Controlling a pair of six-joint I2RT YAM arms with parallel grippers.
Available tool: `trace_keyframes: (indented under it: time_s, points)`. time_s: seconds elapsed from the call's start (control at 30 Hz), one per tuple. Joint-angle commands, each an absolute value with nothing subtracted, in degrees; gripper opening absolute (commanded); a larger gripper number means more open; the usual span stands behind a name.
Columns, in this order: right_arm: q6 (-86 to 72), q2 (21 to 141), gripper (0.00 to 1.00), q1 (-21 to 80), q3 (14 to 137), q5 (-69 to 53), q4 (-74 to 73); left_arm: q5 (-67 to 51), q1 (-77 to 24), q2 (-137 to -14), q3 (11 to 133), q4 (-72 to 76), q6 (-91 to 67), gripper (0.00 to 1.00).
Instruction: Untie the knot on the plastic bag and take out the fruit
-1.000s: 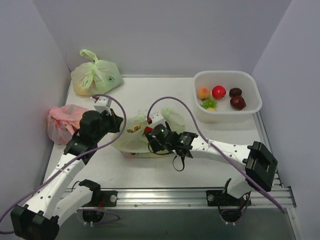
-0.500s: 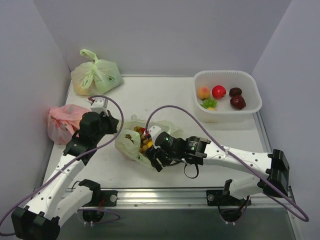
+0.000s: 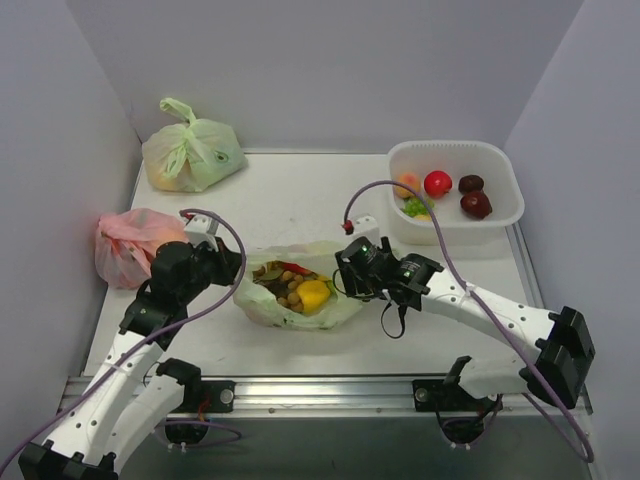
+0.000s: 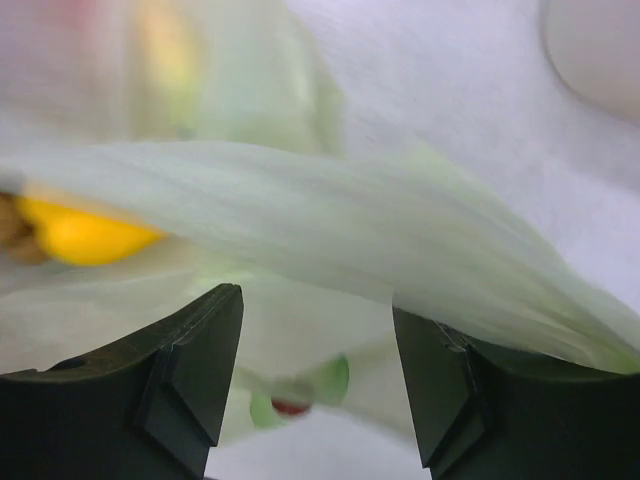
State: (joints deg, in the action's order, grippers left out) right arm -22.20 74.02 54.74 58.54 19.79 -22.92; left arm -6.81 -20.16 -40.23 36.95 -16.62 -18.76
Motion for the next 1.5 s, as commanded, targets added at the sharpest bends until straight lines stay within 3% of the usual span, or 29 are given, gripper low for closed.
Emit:
trace_keyframes:
  time_s: [0.0,0.13,0.3,0.53,0.6,0.67,0.8,0.87,1.13,1.47]
  points:
    - [-32.42,68.83,0.61,50.54,52.14,25.93,-26.98,-11.07,-20.04,-38.94,36.39,-17.93,-17.75,0.00]
    - [-29.63,65.04,0.61,56.58,54.13,29.17,-26.63,-13.53,-20.39,-38.32,35.60,-18.02,-18.72,0.00]
    - [-21.37,68.64,0.61,66.79,62.13,30.85,-22.70,-14.50,-20.83,-39.02,35.60,-17.40,-18.90,0.00]
    - [-18.90,78.82,0.61,68.46,65.30,14.09,-7.84,-11.87,-20.92,-38.93,35.33,-17.67,-18.81,0.00]
    - [-18.63,84.27,0.60,69.17,66.53,3.03,-5.02,-11.08,-20.92,-39.11,35.42,-17.75,-18.98,0.00]
    - [-18.20,89.70,0.60,70.75,68.45,-9.24,-4.13,-10.03,-20.92,-38.94,35.33,-18.02,-19.33,0.00]
    - [-15.21,94.65,0.60,74.17,71.80,-19.06,-6.67,-8.35,-21.01,-38.41,35.16,-18.28,-19.77,0.00]
    - [-14.42,93.96,0.60,74.53,71.63,-18.64,-7.47,-8.09,-21.01,-38.15,35.07,-18.46,-20.13,0.00]
    - [-12.74,84.73,0.62,71.81,66.98,2.43,-7.47,-8.26,-21.45,-36.13,34.54,-21.61,-20.39,0.00]
    - [-10.11,89.12,0.59,66.01,67.24,6.59,-5.11,-7.21,-21.71,-36.47,34.54,-21.62,-19.95,0.00]
